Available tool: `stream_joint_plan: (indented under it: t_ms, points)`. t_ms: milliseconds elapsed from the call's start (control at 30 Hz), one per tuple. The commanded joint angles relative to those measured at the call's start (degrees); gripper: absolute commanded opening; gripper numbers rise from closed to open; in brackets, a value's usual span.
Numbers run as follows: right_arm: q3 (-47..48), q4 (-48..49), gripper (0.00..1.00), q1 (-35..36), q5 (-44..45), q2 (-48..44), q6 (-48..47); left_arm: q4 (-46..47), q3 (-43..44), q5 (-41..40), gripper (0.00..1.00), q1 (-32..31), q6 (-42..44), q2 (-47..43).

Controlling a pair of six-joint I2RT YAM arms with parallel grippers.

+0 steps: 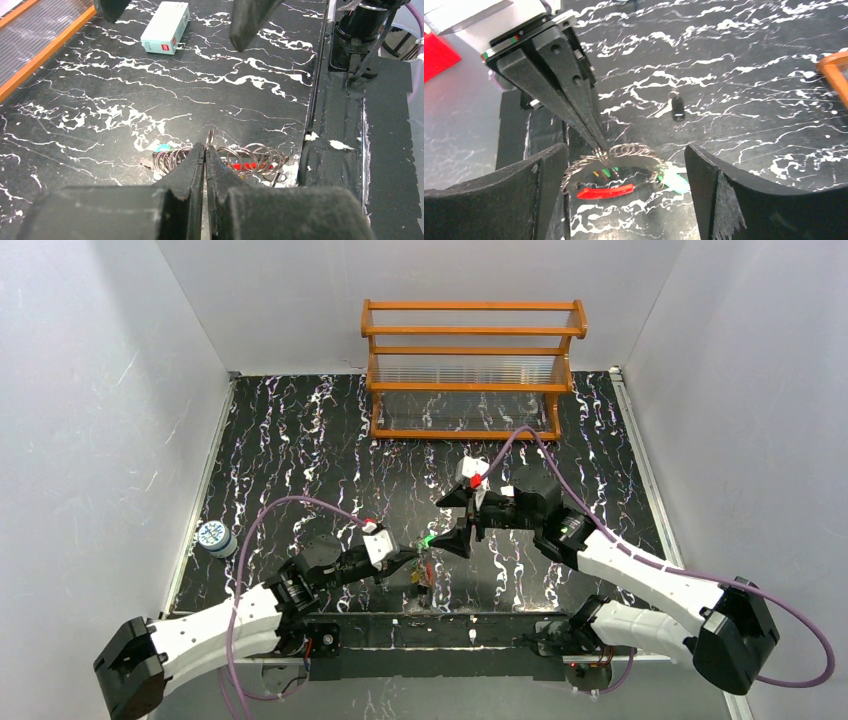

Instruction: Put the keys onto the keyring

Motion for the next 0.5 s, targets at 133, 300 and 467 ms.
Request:
stream_joint_plan:
  t_ms: [133, 300, 467]
  points:
    - [-1.01, 7.24, 0.99, 0.21, 11.84, -0.79, 6.09, -14.30, 3.31, -2.98, 0.00, -0.32, 3.07, -9.23]
    - [-0.80, 8.25, 0.99, 0.17, 8.91, 0.15, 6.07, -20.17, 5.44, -3.81, 0.00, -0.32, 4.57, -13.18]
    - [-3.62, 13.70, 0.96, 0.22, -0.65, -0.04, 2.95, -23.36, 7.10, -4.05, 0.00, -0.33, 6.00, -14.39]
